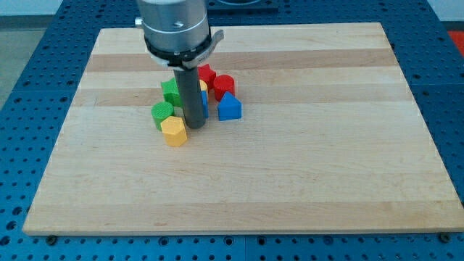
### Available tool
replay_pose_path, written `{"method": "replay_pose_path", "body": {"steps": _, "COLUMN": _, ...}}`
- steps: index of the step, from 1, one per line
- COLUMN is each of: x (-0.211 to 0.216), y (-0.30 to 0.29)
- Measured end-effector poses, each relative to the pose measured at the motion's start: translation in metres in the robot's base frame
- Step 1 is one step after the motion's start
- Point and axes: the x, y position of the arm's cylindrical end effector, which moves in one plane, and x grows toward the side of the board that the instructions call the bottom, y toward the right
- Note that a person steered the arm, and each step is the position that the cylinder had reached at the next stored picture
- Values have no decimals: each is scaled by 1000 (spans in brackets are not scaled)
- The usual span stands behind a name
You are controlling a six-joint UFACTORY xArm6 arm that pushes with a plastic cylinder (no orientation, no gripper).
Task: Push the blue triangle towards the top right side
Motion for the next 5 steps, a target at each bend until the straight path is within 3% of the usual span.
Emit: {"method": "replay_pose_path", "body": {"steps": 5, "x": -29, "y": 145}}
